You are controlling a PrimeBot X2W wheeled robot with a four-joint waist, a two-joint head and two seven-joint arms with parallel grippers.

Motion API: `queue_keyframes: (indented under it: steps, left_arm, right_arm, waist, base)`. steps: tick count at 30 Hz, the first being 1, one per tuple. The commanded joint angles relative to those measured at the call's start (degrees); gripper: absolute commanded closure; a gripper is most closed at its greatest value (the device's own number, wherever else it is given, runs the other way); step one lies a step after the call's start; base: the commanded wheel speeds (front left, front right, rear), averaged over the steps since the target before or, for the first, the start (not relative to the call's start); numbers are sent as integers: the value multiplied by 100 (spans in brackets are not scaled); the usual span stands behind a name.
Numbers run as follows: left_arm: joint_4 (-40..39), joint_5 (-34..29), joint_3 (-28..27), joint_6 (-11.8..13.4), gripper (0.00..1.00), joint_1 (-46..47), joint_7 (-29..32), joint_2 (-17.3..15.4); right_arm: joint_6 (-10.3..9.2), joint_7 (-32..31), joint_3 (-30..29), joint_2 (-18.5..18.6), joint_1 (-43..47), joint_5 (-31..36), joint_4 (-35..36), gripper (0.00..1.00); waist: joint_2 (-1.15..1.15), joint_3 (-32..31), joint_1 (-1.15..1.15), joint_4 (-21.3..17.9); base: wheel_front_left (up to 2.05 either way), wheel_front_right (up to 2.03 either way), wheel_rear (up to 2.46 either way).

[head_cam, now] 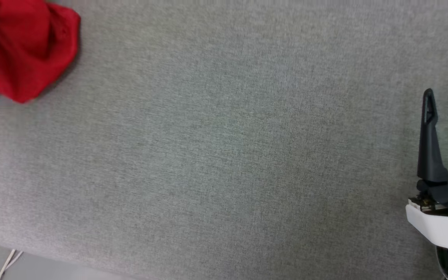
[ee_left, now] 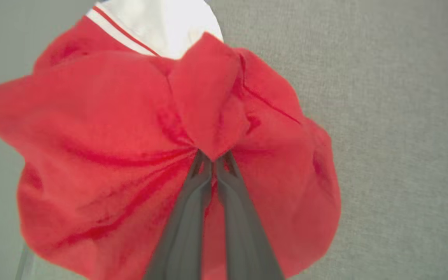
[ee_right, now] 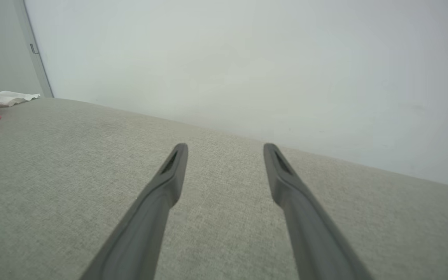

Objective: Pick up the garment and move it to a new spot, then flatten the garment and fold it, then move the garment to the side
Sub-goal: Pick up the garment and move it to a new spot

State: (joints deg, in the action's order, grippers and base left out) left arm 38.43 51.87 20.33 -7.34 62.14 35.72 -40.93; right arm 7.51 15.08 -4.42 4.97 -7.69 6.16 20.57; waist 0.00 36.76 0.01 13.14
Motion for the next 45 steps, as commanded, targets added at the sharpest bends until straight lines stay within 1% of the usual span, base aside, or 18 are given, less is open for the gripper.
queue_keyframes:
  steps: [1,6,12,16,21,25,28,29,34,36,40,45]
  left_arm:
    - [-167,-16,135,-8,100,143,-124,-88]
    - [-665,-89,581,-7,100,456,-209,-307]
    - [-1392,-206,1150,-4,100,912,-53,-379]
    - [-1699,-288,1387,-4,100,1124,41,-368]
    - [-2167,-307,1707,-4,100,1441,193,-185]
    - [-2477,-344,1986,-4,100,1653,298,-44]
    - [-2667,-321,2178,-4,100,1800,363,103]
    - [-2806,-246,2366,-4,100,1908,394,244]
    - [-3002,-95,2681,-4,100,2070,336,480]
    - [-3039,-44,2839,-3,100,2116,319,513]
    - [-3109,-3,3146,-4,100,2146,199,630]
    - [-3125,125,3594,-4,100,1819,-30,876]
  right_arm:
    - [-4,14,35,-51,36,-45,-49,0]
    - [-4,13,83,-135,124,-116,-203,0]
    - [-4,13,135,-204,220,-199,-393,0]
    - [-4,14,177,-216,254,-314,-478,0]
    - [-4,13,161,-218,363,-555,-576,0]
    - [-4,14,170,-219,417,-683,-662,0]
    - [-4,14,175,-217,439,-775,-713,0]
    - [-4,14,189,-218,449,-857,-758,0]
    - [-4,14,179,-217,542,-931,-830,0]
    - [-4,13,177,-217,567,-965,-849,0]
    - [-4,13,177,-217,582,-1013,-873,0]
    - [-4,13,142,-219,568,-1061,-881,0]
  waist:
    - [0,-365,-1,9]
    - [0,-869,-1,-25]
    - [0,-1393,-1,-166]
    - [0,-1634,-1,-315]
    - [0,-1929,-1,-608]
    - [0,-2092,-1,-920]
    - [0,-2184,-1,-1187]
    - [0,-2273,-1,-1468]
    - [0,-2397,-1,-1914]
    - [0,-2412,-1,-2068]
    - [0,-2368,-1,-2283]
    - [0,-2234,-1,-2327]
  base:
    - [0,0,0]
    - [0,0,0]
    - [0,0,0]
    - [0,0,0]
    - [0,0,0]
    - [0,0,0]
    - [0,0,0]
    - [0,0,0]
    - [0,0,0]
    - [0,0,0]
    - [0,0,0]
    - [0,0,0]
